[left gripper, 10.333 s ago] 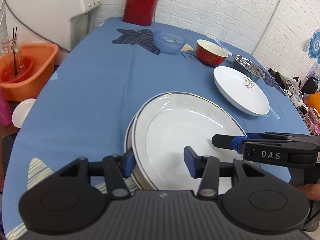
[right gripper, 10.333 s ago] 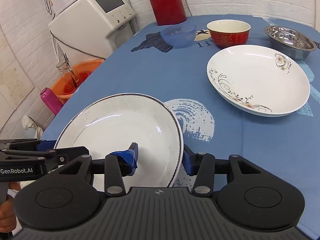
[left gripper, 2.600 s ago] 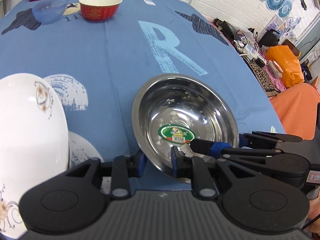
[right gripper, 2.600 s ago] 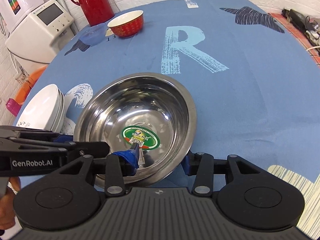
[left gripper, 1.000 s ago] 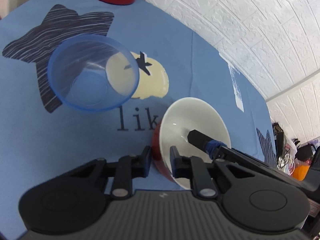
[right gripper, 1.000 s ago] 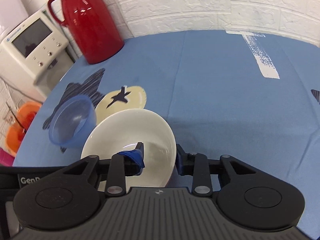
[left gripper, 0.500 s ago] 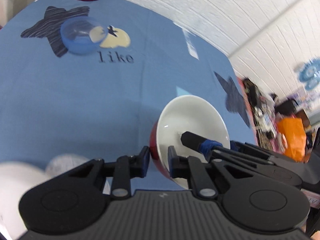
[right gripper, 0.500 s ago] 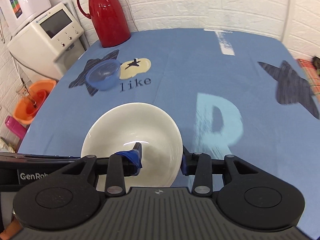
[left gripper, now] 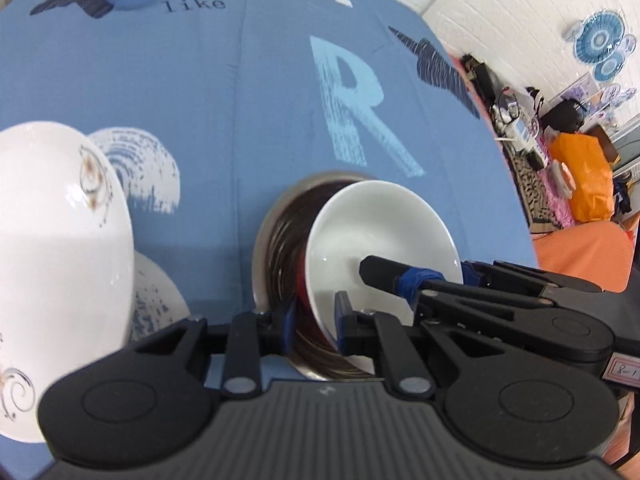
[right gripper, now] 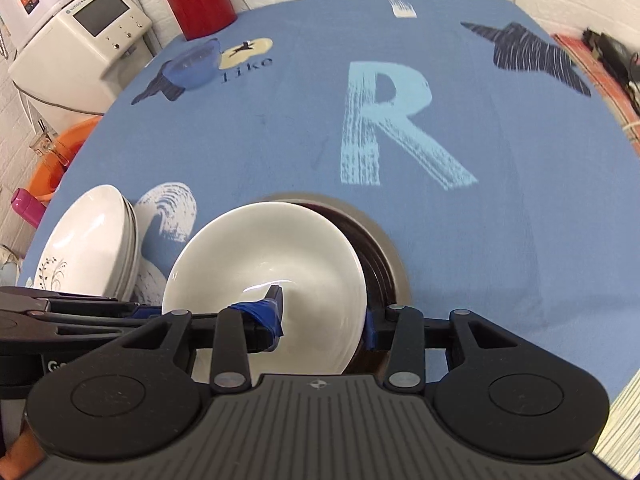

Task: Organize plates and bowls
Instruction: 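Lower the red bowl into the steel bowl and open the right gripper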

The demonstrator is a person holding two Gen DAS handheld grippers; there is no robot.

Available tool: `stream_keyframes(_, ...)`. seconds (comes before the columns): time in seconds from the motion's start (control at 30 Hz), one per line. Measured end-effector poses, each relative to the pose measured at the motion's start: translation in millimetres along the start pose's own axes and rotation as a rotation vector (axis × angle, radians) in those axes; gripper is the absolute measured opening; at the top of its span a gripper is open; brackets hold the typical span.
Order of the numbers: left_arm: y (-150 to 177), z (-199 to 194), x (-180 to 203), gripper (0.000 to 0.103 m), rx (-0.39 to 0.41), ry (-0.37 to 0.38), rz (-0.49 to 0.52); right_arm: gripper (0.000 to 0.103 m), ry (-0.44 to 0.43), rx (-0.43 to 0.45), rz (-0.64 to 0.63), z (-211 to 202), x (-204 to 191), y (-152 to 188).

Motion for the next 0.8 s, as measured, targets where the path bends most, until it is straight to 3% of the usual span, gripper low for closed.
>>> stream_keyframes(0.2,-2,1,3,0.009,0.029,-0.026,0.033,0.024,-0.024,0.014,0.014,2,3,4)
stream_keyframes(0.3,-4,1,2,0.018,-0.002,0.010,0.037,0.023,-0.034,0.013,0.045,-3,7,2)
stream_keyframes(0.33,-5,0,1,0.027,-0.012,0.025,0.034,0.023,-0.023,0.021,0.044,-5,8,0)
stream_keyframes(0.37,-5,-4,1,0.043,-0.008,0.043,0.029,0.024,-0.015,0.033,0.040,-9,9,-1)
stream_keyframes(0.43,-9,-15,4,0.056,0.021,0.066,0.035,0.024,-0.021,0.038,0.055,-14,12,-4)
stream_keyframes(0.63,-17,-43,11,0.056,0.050,0.079,0.079,0.025,0.001,0.094,0.046,-29,13,-13)
stream_keyframes(0.8,-29,-64,-11,0.058,0.109,0.073,0.057,0.025,0.005,0.114,0.055,-37,16,-24)
Point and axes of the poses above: each gripper's, at about its wrist camera, not at the fingertips, and z roughly the way its jaws point, x to its right, y to its underside, the point moved 4 cm from there along z, roughly the way its jaws point, and after that the axes turned 2 degrees about x, right-handed, at the moved point
